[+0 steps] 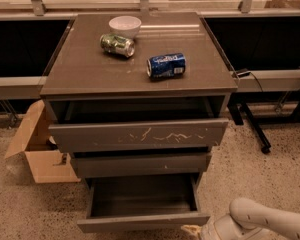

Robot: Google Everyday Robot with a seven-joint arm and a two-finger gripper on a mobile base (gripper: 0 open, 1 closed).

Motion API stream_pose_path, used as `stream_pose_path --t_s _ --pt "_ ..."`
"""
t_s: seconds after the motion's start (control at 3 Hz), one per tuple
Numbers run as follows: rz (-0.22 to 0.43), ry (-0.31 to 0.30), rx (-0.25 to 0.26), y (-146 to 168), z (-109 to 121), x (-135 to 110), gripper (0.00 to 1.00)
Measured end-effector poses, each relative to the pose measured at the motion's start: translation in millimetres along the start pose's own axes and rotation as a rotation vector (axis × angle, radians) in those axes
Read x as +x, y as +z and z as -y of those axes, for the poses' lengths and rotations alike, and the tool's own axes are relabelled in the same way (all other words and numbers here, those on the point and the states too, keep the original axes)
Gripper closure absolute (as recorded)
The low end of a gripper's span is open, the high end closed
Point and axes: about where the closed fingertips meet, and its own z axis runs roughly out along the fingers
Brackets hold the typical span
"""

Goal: Close bottom drawer

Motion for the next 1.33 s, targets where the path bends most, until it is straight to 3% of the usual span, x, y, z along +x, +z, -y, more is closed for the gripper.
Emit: stream_pose_path --t_s 0.33,0.67,1.33 --pt "0.017 0.041 -0.036 32 16 38 0.00" --pt "0.015 0.041 -0.042 36 20 41 0.04" --pt "-0.007 0.027 -0.103 82 79 81 0.50"
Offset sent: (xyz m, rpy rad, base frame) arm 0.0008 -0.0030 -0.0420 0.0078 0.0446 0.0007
